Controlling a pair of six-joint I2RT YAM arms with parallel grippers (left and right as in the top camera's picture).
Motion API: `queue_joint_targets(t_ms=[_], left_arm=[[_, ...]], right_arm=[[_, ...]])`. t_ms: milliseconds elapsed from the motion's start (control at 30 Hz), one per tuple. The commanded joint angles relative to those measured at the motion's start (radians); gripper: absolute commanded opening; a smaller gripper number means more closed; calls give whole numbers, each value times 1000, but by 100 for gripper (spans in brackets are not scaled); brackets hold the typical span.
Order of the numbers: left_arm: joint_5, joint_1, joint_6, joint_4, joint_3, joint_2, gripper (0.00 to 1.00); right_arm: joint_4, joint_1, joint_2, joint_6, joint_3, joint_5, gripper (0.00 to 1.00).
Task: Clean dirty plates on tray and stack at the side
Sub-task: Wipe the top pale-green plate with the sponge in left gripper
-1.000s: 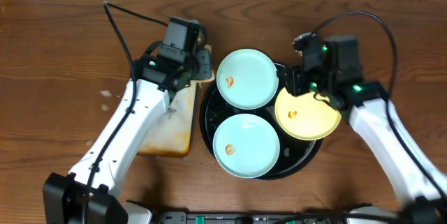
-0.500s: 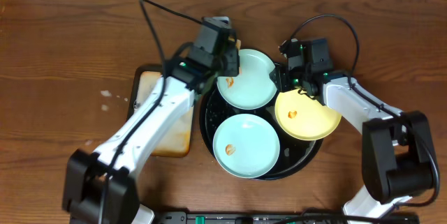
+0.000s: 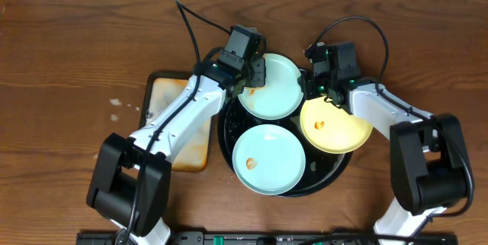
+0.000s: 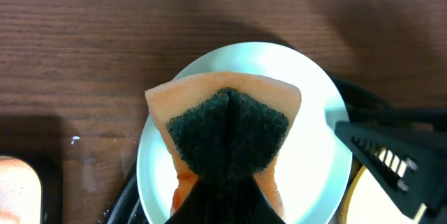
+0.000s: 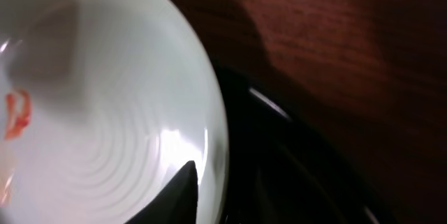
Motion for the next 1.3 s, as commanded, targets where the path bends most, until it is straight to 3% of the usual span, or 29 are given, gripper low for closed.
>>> queue_joint_targets(t_ms=[0,167,267,333,467,833,1033,1267], left_arm=[[2,-6,-10,5,26,4,7],[2,-10,-10,6,26,4,7],[2,-11,-10,9,26,4,7],[2,-14,-10,13,26,4,7],[2,-24,-10,28,25,6,8],[3,-70,-123,42,25,161,7],[9,-78,-123,56,26,230,8],[-174,-74,-89,-13,26,245,7]], right_arm=[[26,9,32,0,10,16,25],[34,8,45,-1,10,13,24],[41,9,45,0,10,12,16],[42,9,45,0,10,13,6],[41,9,45,15,10,14,2],[36,8,45,65,10,16,1],[33,9,45,68,10,16,1],[28,9,45,68,10,16,1]])
